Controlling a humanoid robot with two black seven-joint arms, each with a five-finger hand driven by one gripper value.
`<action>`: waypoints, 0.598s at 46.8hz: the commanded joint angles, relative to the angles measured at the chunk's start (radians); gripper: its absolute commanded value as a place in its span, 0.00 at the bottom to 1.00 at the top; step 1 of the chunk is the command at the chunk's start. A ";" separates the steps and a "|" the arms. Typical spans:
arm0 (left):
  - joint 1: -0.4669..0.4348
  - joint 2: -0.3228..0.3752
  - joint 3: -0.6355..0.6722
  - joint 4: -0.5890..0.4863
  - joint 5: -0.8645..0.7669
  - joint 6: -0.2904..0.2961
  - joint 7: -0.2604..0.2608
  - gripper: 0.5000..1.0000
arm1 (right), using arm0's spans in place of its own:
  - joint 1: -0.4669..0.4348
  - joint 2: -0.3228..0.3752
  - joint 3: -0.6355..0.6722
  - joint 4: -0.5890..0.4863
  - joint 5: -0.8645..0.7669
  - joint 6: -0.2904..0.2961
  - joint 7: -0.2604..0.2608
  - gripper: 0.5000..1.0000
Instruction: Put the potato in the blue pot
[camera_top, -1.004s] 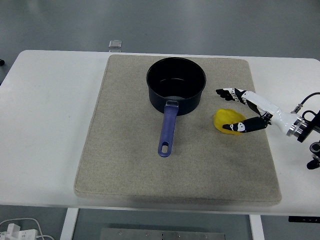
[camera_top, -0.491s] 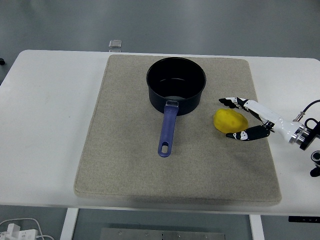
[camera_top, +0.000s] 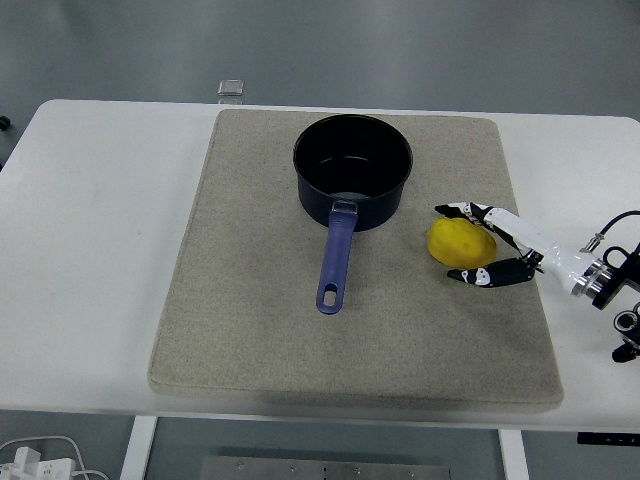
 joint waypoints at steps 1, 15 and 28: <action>0.000 0.000 -0.001 0.000 0.000 0.000 -0.002 0.98 | 0.003 0.001 -0.006 -0.001 0.000 -0.007 0.000 0.00; 0.000 0.000 -0.001 0.000 0.000 0.000 0.000 0.98 | 0.004 0.001 0.000 0.000 0.009 -0.013 0.000 0.00; 0.000 0.000 0.000 -0.002 0.000 0.000 -0.002 0.99 | 0.009 0.003 -0.001 0.000 0.011 -0.017 0.000 0.00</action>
